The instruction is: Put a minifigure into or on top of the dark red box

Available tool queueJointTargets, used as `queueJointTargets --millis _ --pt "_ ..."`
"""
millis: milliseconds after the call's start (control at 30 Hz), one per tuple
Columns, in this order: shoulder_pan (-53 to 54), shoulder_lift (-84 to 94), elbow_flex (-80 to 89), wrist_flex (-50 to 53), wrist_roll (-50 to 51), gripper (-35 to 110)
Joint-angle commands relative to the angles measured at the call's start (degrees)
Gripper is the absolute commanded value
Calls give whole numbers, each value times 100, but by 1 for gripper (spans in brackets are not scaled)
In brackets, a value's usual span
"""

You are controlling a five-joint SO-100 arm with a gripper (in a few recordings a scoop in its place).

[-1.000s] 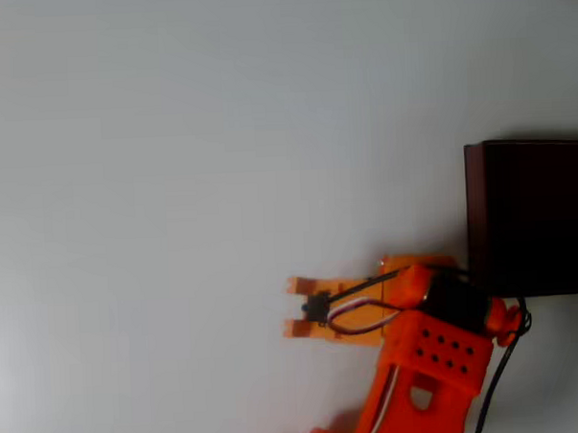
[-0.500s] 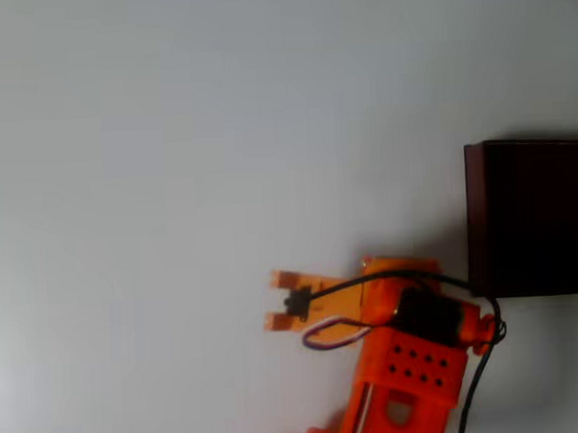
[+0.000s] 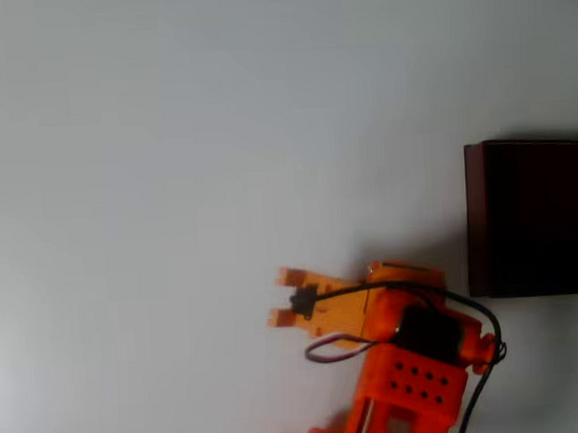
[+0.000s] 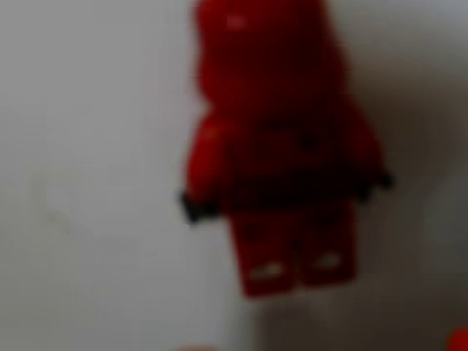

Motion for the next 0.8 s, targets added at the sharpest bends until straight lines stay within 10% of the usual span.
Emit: queueJointTargets --millis 0,767 --pt "18 308 141 26 79 16" --pt "-105 562 554 -272 220 18"
